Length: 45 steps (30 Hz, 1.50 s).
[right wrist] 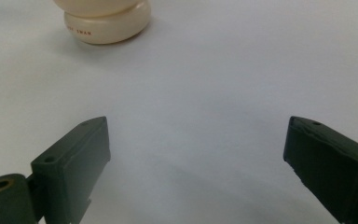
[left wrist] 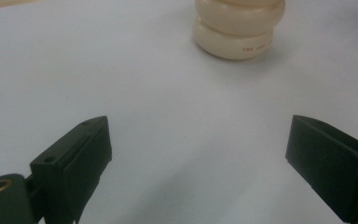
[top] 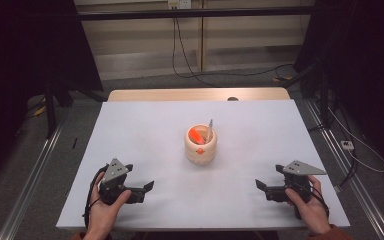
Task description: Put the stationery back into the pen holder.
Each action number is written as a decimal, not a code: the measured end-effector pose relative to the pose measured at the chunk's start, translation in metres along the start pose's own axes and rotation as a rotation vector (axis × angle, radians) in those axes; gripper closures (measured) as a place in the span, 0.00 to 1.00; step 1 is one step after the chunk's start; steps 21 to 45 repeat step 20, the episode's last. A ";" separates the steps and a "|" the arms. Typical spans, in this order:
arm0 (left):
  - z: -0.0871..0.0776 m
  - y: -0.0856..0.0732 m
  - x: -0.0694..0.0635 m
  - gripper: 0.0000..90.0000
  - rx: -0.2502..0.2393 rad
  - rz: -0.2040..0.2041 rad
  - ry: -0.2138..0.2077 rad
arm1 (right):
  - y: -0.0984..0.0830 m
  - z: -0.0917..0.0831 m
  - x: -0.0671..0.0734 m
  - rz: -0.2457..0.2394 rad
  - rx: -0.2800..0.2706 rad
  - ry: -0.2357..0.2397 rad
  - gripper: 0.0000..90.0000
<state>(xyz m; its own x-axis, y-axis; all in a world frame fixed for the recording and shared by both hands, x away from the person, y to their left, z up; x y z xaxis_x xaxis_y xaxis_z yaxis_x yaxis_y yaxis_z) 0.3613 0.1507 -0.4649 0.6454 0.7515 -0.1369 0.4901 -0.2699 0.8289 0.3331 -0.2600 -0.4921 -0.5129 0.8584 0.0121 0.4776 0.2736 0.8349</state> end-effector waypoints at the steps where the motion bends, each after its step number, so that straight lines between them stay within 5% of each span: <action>1: 0.000 -0.001 0.001 0.08 -0.008 -0.007 0.001 | 0.000 0.000 0.000 -0.001 0.000 0.000 0.08; 8: 0.001 -0.005 0.000 0.07 -0.022 -0.018 -0.021 | -0.001 0.001 0.001 -0.015 0.006 -0.001 0.08; 10: -0.001 -0.004 0.002 0.07 -0.031 0.004 0.015 | 0.000 0.001 0.002 -0.016 0.003 0.000 0.08; 45: 0.001 -0.006 0.003 0.08 -0.016 -0.002 0.007 | 0.000 0.002 0.001 -0.015 0.003 -0.003 0.08</action>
Point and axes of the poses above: each handheld gripper's, and its own axes: z roughly forward along the jaws, y roughly out of its top, x roughly to its left, the point moved 8 cm from there along z, roughly forward along the jaws, and after that the axes turned 5 degrees about -z, right-handed, at the moved point
